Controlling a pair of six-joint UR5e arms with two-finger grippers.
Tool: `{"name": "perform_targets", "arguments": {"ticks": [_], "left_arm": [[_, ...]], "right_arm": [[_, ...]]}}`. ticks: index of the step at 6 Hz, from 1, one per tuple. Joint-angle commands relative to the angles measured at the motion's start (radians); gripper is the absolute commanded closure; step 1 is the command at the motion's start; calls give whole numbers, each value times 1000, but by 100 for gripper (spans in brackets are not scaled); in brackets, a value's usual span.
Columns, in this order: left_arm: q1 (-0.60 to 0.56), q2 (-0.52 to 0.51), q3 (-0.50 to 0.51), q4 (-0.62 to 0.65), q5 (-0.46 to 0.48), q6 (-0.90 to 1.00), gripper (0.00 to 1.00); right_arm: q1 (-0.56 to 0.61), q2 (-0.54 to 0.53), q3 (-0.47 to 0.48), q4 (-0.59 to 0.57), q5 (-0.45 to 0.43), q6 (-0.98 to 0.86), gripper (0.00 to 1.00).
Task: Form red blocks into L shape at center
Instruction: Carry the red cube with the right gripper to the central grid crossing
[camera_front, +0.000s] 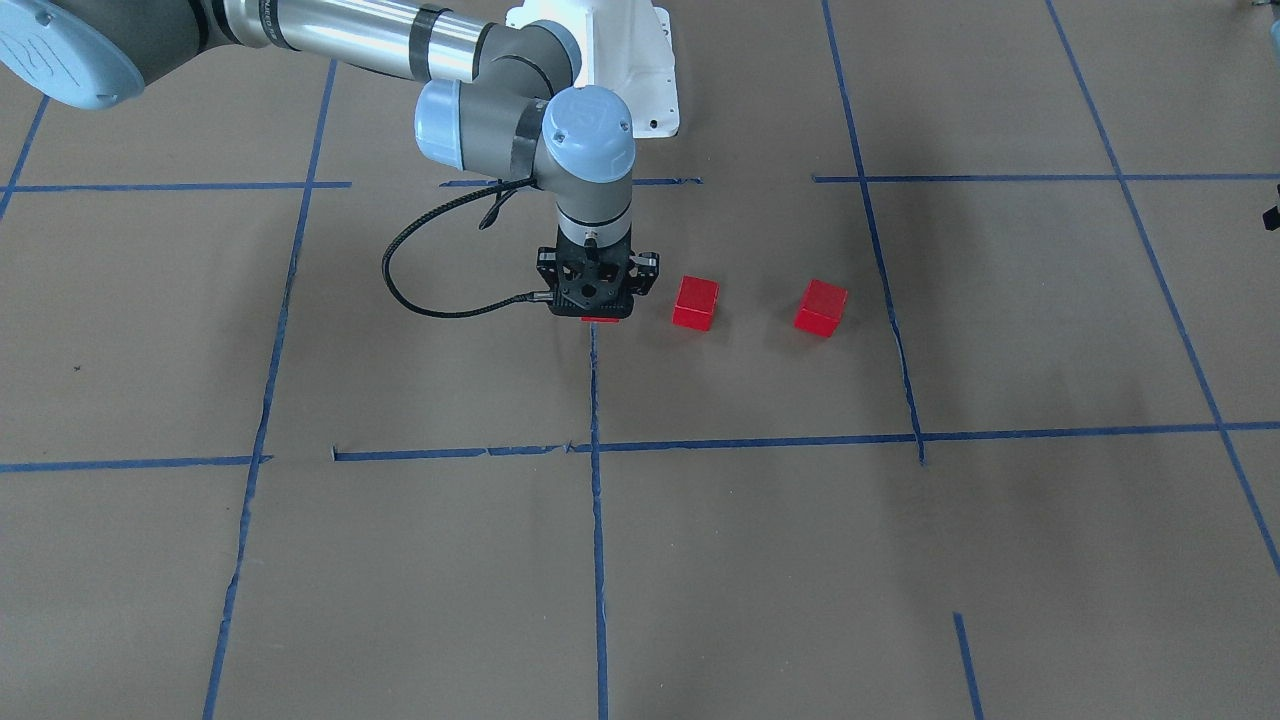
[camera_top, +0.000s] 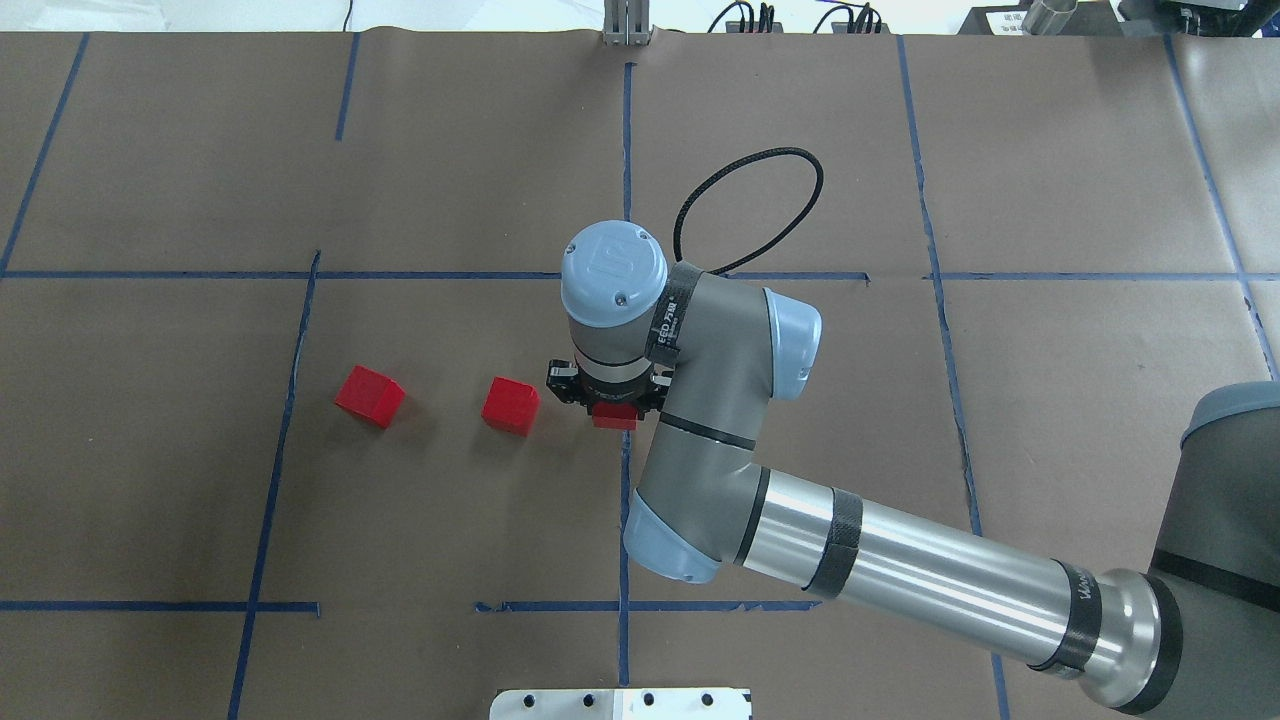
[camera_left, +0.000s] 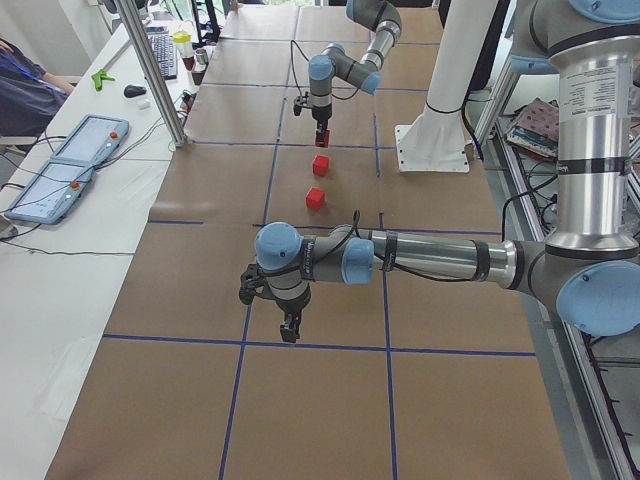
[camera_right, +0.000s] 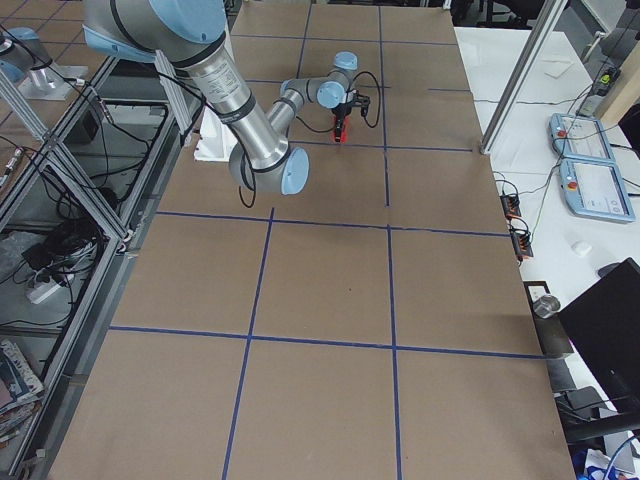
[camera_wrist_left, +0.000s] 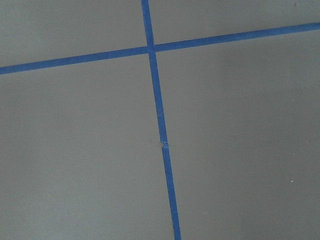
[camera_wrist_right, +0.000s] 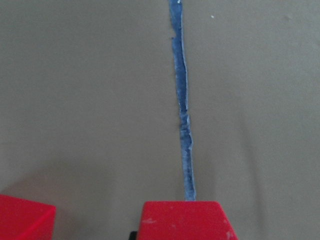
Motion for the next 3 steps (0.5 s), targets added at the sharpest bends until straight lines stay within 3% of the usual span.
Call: {"name": "perform_targets", "arguments": {"ticks": [1, 3], "left_arm": [[1, -1, 0, 0, 0, 0, 0], [1, 1, 0, 0, 1, 0, 0]], "right_arm": [[-5, -9, -8, 0, -1, -18, 59], [-8, -16, -10, 5, -1, -41, 49]]}}
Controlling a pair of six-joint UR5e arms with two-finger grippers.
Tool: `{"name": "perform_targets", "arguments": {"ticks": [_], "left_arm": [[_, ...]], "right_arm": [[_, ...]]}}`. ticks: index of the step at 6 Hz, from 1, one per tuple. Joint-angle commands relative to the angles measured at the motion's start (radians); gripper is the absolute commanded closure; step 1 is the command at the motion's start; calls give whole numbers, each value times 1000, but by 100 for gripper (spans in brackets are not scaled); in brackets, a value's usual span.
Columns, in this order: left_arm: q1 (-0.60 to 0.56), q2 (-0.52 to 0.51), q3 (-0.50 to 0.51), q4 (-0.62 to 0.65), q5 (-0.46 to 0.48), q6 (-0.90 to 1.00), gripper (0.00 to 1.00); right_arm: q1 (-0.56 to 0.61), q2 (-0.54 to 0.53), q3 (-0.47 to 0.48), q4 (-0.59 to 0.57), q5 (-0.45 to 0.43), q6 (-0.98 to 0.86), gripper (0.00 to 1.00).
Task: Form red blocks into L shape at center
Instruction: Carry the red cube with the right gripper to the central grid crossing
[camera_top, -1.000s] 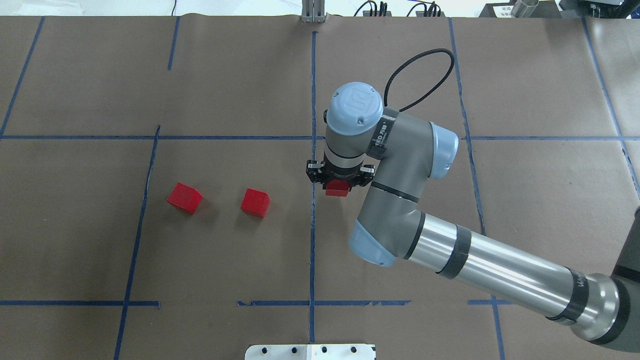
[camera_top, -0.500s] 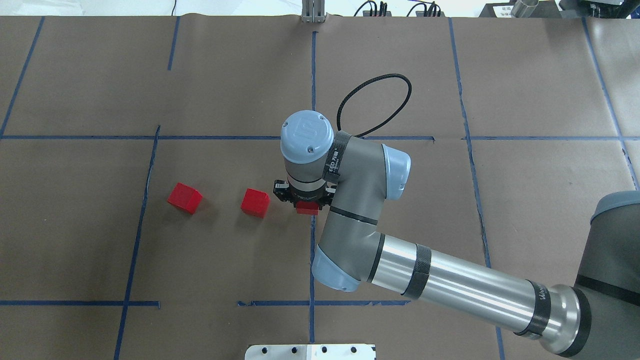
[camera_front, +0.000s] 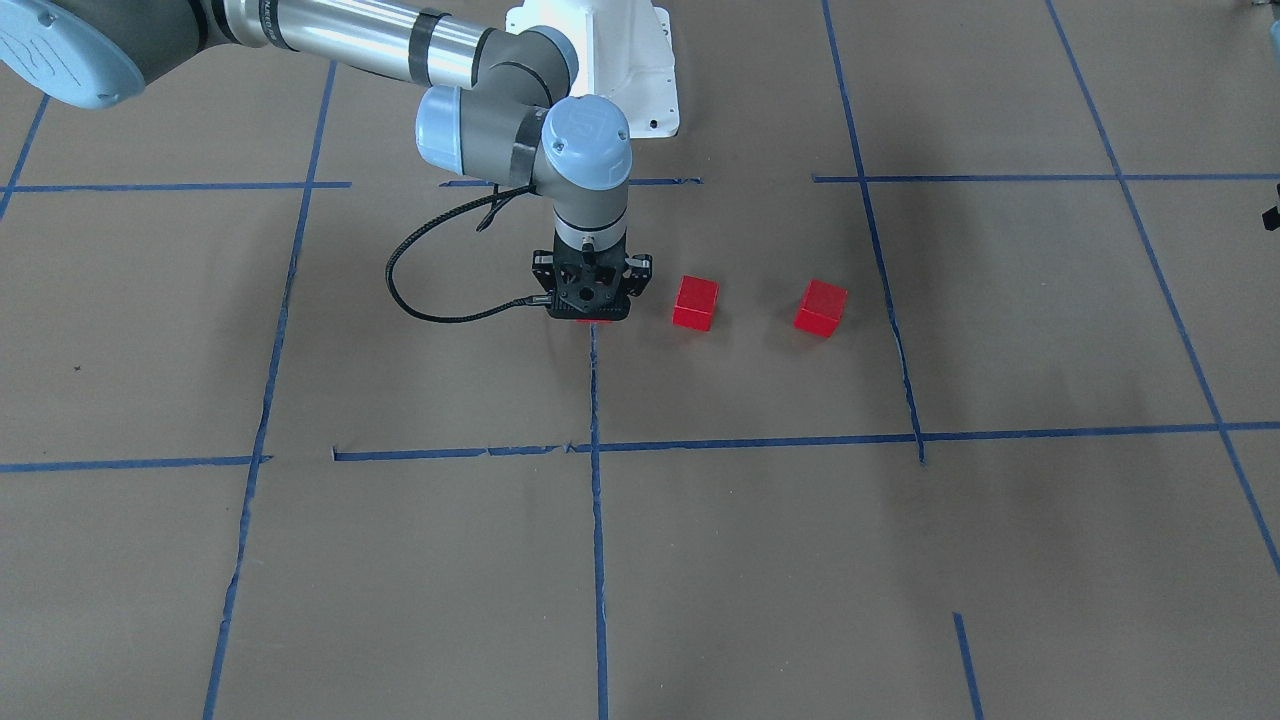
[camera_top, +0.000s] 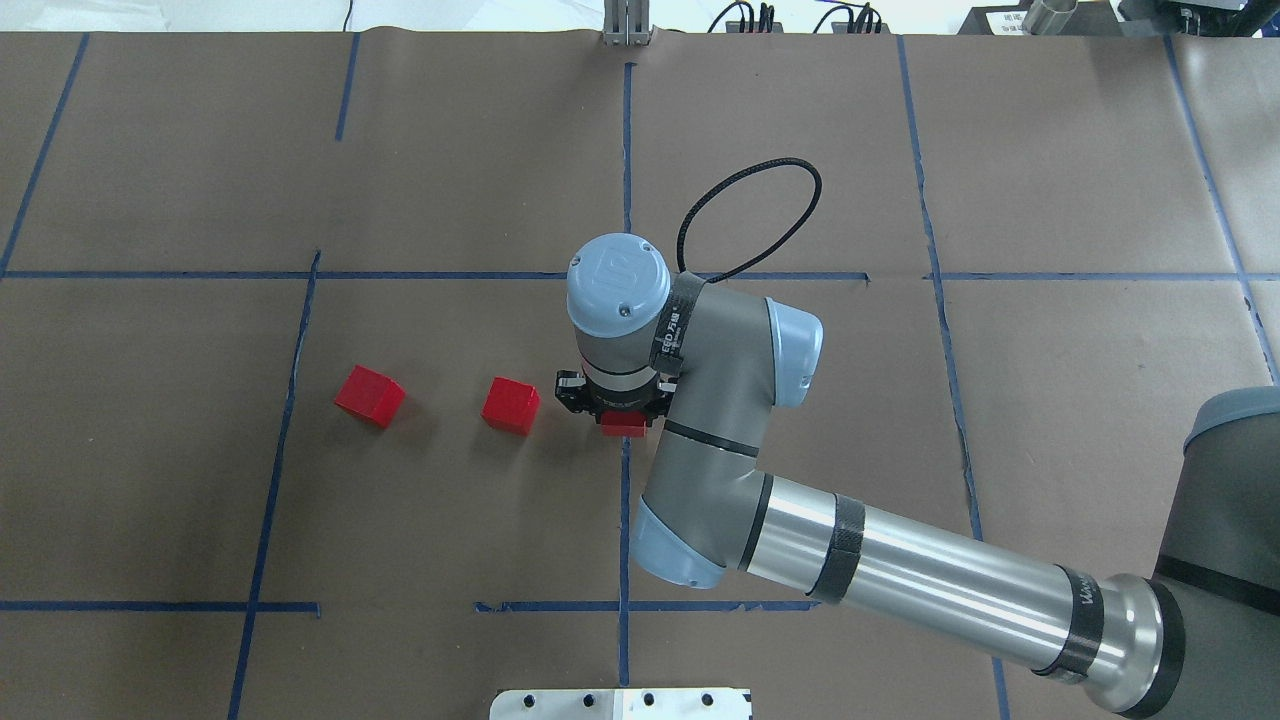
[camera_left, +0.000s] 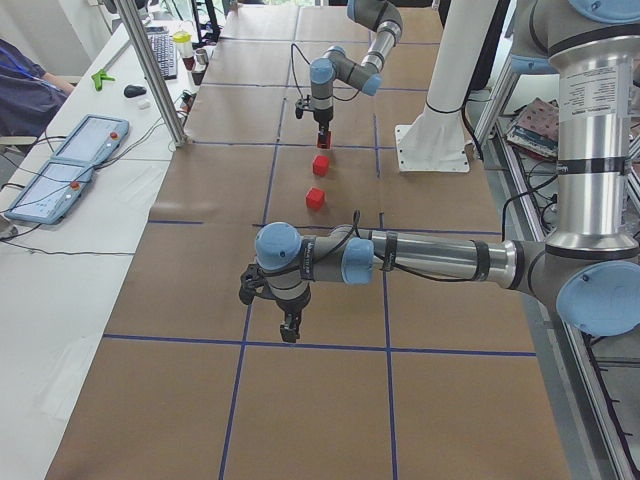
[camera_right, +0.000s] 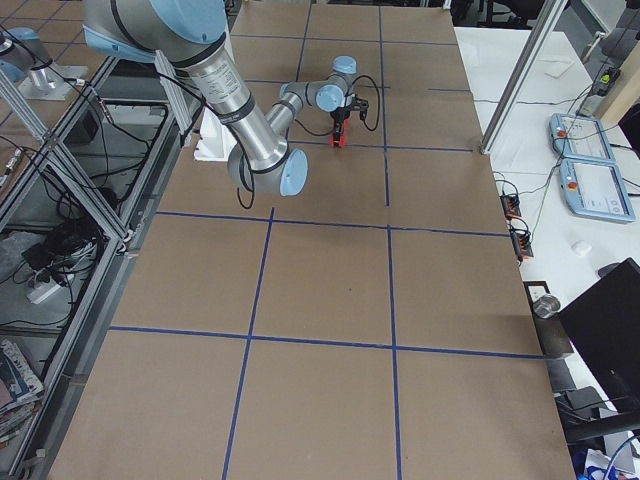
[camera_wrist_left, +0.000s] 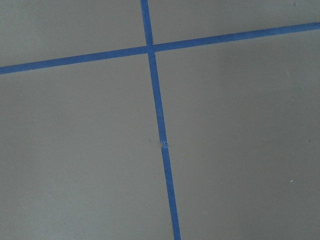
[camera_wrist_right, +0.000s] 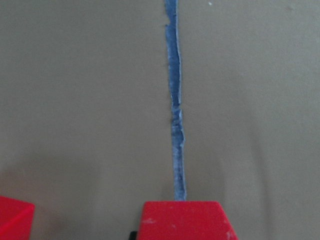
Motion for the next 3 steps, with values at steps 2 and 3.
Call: {"name": "perform_targets", "arguments": {"ticks": [2, 3], "left_arm": [[0, 0, 0, 0, 0, 0, 0], [0, 0, 0, 0, 0, 0, 0]], "right_arm": [[-5, -5, -1, 2, 0, -10, 31], [-8, -2, -1, 2, 0, -10, 28]]}}
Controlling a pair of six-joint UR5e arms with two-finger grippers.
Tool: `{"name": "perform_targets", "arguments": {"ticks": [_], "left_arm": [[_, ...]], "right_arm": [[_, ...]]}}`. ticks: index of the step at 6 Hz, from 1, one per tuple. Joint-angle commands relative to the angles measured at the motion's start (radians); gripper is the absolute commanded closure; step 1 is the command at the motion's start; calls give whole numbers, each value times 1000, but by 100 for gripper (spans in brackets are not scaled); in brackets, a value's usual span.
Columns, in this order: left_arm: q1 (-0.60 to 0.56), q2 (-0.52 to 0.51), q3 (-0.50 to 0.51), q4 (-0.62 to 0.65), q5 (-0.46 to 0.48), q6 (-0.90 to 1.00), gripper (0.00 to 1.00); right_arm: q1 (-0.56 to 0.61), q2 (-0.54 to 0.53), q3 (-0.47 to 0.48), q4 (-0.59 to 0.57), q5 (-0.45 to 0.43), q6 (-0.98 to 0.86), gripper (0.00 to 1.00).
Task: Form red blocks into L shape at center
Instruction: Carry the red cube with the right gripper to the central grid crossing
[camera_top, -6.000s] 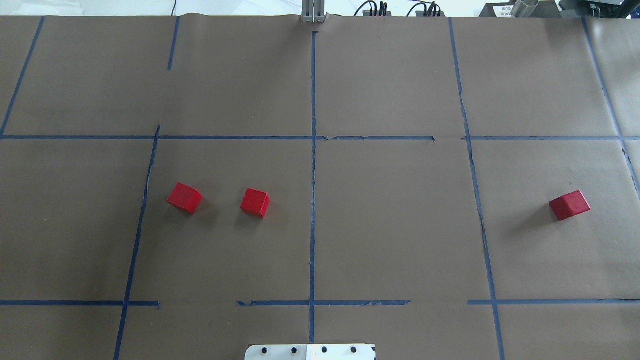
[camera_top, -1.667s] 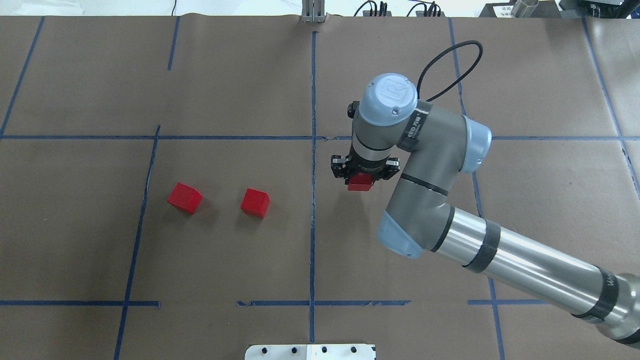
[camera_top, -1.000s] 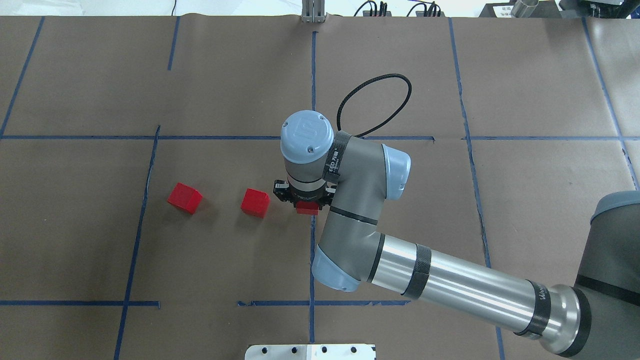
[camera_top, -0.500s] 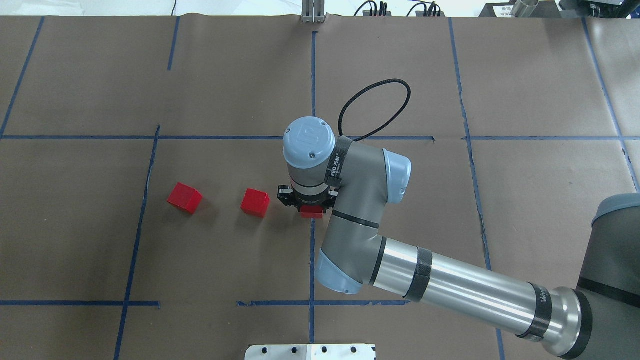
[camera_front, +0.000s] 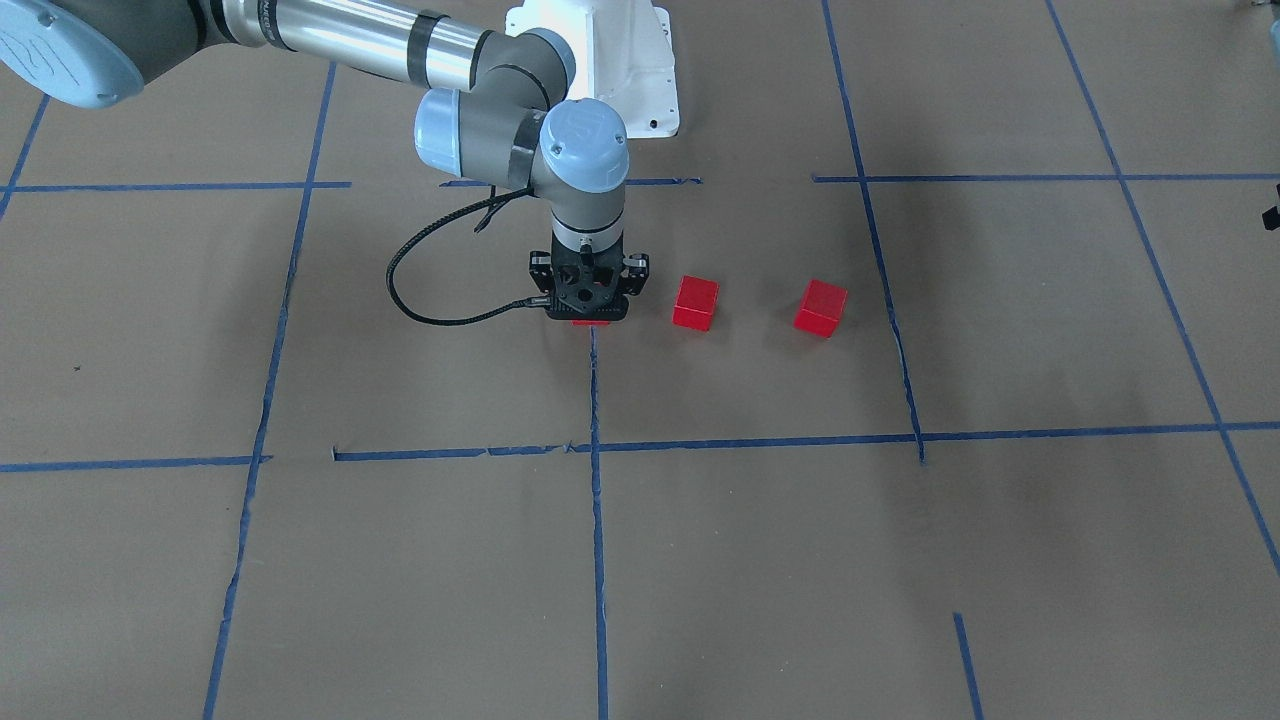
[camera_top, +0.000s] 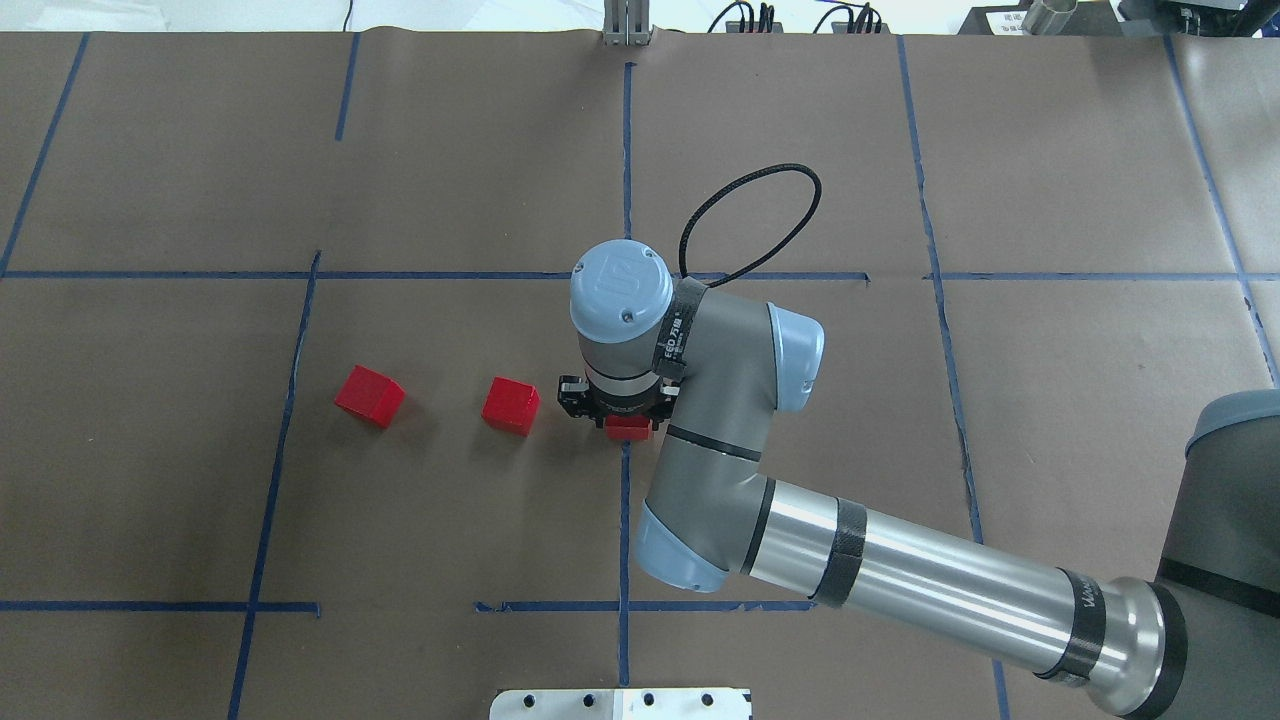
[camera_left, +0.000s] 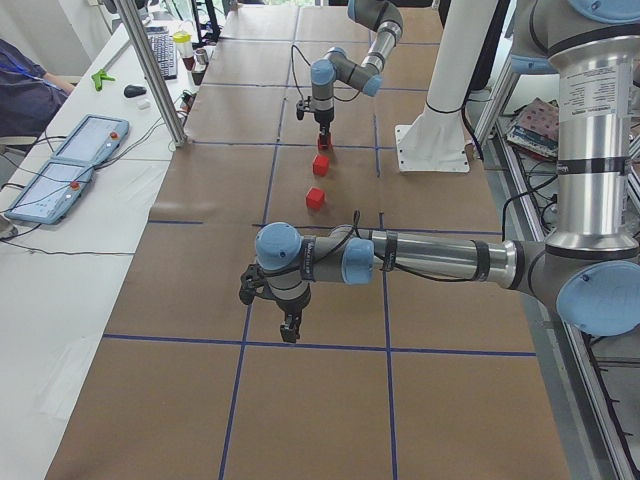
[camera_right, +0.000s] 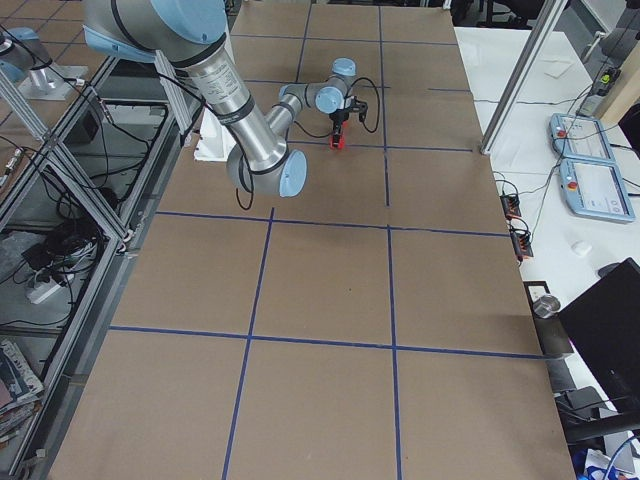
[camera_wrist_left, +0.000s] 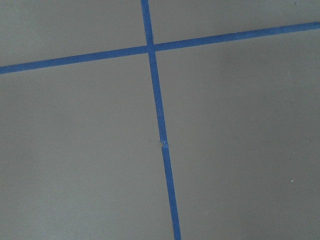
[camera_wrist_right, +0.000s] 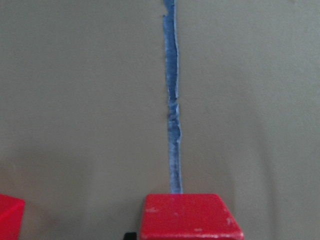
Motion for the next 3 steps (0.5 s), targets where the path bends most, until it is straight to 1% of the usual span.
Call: {"name": "perform_targets", "arguments": {"ticks": [1, 2, 3], "left_arm": [[0, 0, 2, 0, 2, 0, 0], [0, 0, 2, 0, 0, 0, 0], [0, 0, 2, 0, 0, 0, 0]], "right_arm": [[-6, 2, 0, 0, 0, 1, 28], [-7, 5, 1, 0, 0, 0, 27], [-6, 10, 12, -1, 0, 0, 1]]}}
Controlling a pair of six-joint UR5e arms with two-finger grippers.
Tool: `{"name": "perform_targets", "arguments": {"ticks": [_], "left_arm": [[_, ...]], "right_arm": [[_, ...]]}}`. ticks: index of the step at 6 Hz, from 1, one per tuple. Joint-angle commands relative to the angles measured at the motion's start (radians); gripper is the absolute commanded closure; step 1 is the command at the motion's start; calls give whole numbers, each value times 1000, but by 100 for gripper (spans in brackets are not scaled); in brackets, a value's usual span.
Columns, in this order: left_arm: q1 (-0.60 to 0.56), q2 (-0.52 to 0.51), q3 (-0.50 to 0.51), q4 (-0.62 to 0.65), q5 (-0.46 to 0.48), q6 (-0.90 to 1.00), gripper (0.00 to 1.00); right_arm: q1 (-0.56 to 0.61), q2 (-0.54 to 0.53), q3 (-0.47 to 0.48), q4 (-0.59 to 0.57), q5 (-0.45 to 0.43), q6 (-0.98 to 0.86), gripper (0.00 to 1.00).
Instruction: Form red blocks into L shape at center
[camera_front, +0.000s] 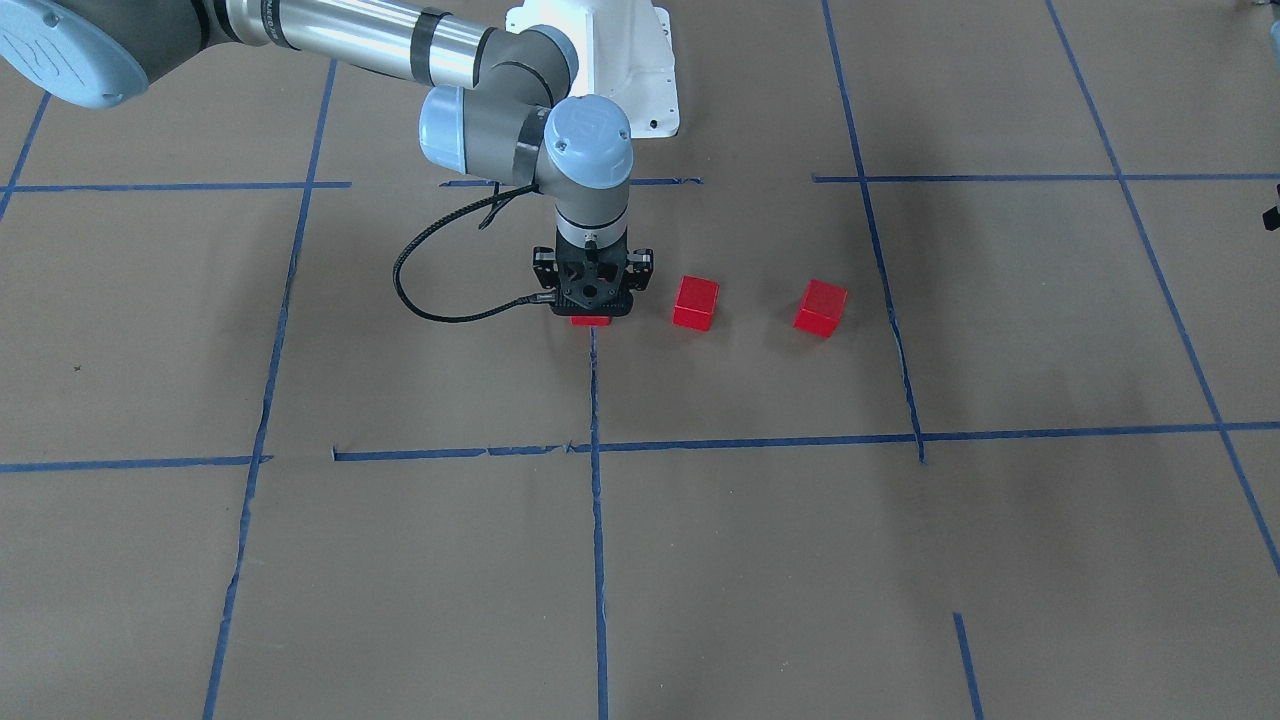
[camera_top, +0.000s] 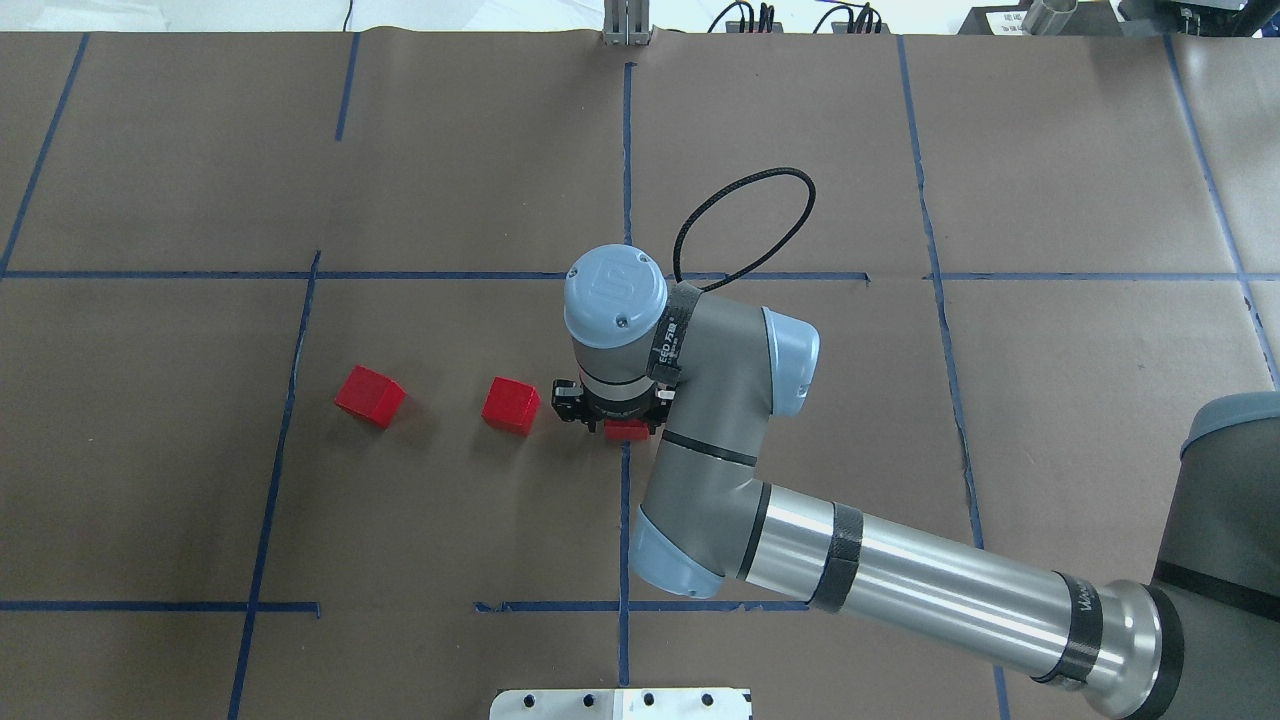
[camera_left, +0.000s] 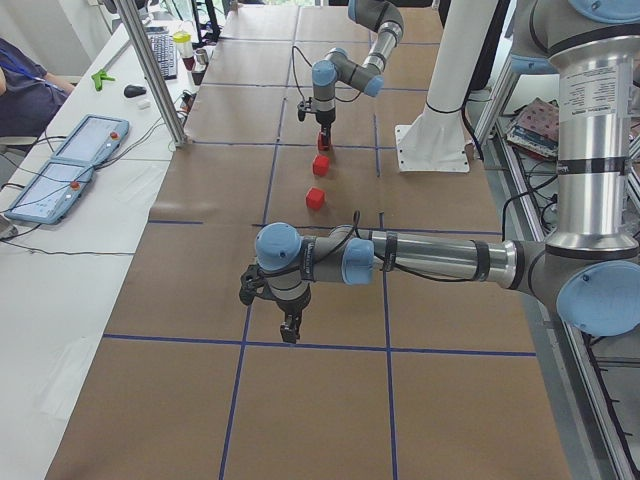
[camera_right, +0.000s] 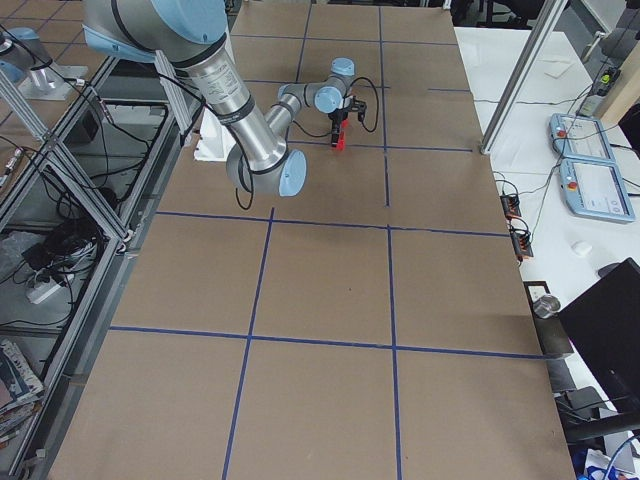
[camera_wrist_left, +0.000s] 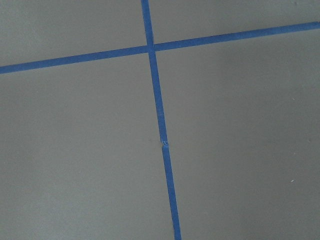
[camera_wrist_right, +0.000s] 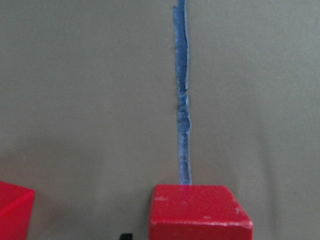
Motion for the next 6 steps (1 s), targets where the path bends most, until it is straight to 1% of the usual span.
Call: {"name": "perform_targets", "arguments": {"ticks": [1, 2, 3, 4, 5, 6], "left_arm": [[0, -2, -1, 0, 0, 0, 0], [0, -2, -1, -2, 0, 0, 0], [1, -6, -1, -3, 6, -2, 0], [2, -6, -6, -8, 7, 0, 0], [3, -14, -6, -12, 7, 3, 0], [5, -31, -32, -15, 3, -5, 0]], "right_arm": [[23, 1, 34, -6, 5, -5, 0], [61, -22, 102, -24, 15, -29, 0], [103, -16, 176, -100, 18, -95, 0], [182, -21, 214, -146, 79, -156, 0], [284, -56, 218, -147, 165, -265, 0], [402, -138, 225, -147, 248, -424, 0]]}}
